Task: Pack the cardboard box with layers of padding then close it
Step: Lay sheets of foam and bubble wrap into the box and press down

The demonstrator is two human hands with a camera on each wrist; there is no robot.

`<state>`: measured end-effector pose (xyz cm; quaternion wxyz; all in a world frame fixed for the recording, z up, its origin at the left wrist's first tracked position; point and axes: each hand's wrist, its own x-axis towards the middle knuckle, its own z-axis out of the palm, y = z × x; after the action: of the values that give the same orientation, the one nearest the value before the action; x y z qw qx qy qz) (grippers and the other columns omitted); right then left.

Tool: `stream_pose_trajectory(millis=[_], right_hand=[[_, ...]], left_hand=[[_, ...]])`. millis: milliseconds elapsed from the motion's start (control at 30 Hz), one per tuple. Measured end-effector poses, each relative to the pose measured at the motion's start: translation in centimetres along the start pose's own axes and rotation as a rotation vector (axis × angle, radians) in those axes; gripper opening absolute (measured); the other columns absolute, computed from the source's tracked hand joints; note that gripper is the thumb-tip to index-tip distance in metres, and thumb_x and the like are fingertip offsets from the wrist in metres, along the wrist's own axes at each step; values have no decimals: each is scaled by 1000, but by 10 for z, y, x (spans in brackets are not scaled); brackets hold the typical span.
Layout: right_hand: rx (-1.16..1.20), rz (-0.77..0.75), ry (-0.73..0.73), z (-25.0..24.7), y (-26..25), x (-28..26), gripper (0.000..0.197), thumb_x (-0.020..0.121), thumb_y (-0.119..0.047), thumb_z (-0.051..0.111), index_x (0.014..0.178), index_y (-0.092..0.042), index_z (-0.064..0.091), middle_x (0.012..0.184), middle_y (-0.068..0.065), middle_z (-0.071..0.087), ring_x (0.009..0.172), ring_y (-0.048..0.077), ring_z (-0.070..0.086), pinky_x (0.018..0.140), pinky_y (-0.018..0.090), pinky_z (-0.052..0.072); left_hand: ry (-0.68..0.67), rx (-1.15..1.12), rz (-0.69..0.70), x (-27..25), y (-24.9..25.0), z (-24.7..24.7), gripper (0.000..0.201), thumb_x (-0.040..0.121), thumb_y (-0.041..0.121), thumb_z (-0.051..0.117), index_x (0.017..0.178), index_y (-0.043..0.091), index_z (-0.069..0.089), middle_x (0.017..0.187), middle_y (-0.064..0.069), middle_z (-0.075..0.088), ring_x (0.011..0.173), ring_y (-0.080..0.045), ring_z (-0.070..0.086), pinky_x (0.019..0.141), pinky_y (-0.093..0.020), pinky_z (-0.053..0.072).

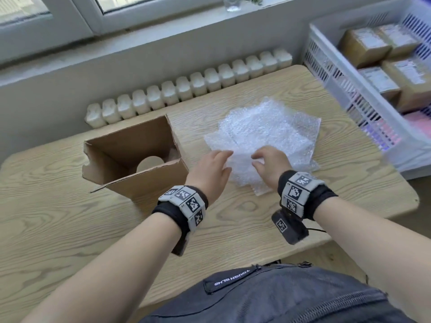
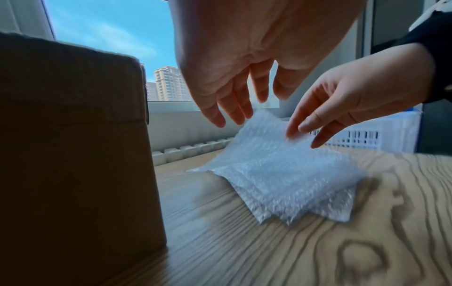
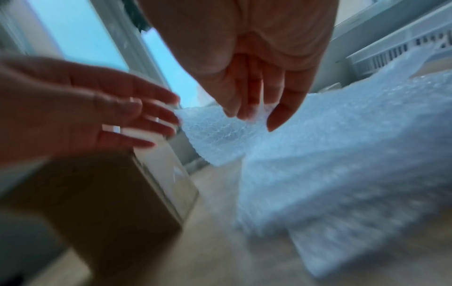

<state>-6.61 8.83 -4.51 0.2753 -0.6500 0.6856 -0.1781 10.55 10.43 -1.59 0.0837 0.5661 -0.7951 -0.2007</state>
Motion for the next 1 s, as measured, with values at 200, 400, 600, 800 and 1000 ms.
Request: stream_pose_trajectory(millis=[200, 400, 600, 800, 1000], right_hand=[[478, 10, 269, -62, -43, 15, 10, 84, -4, 63, 93, -5, 66, 87, 8, 66, 88, 25, 67, 85, 34, 55], [896, -131, 183, -117, -92, 19, 17, 88, 6, 56, 84, -11, 57, 79, 5, 55, 69, 18, 69, 71, 32, 61], [1032, -218, 68, -136, -120, 19, 17, 87, 5, 59, 86, -11, 64, 87, 10, 58, 79, 23, 69, 79, 34, 60], [623, -281, 93, -137, -131, 23, 35, 75, 0, 74, 106, -12, 66, 91, 2, 62, 88, 16, 60, 87, 28, 54], [-22, -312, 342, -138, -150, 15, 23, 86, -28, 63, 103, -14, 68, 118, 9, 52, 115, 24, 46, 101, 34, 36]], left_hand=[[207, -217, -151, 16, 7, -30, 68, 94, 31, 52, 150, 15, 16, 153, -7, 25, 139, -20, 31, 115, -40, 29], [452, -611, -316, 26, -1, -81, 89, 86, 37, 63, 147, 33, -1, 156, -15, 12, 138, -29, 32, 112, -48, 31], [569, -729, -329, 16, -19, -137, 88, 82, 36, 69, 147, 35, 9, 144, -15, 39, 131, -27, 42, 111, -43, 35], [654, -502, -266, -4, -34, -167, 41, 82, 25, 71, 121, 27, 61, 126, 1, 57, 105, -10, 52, 89, -24, 43], [584, -148, -258, -20, -32, -189, 26, 88, 39, 61, 105, 21, 68, 117, -2, 45, 106, -14, 45, 76, -8, 41]])
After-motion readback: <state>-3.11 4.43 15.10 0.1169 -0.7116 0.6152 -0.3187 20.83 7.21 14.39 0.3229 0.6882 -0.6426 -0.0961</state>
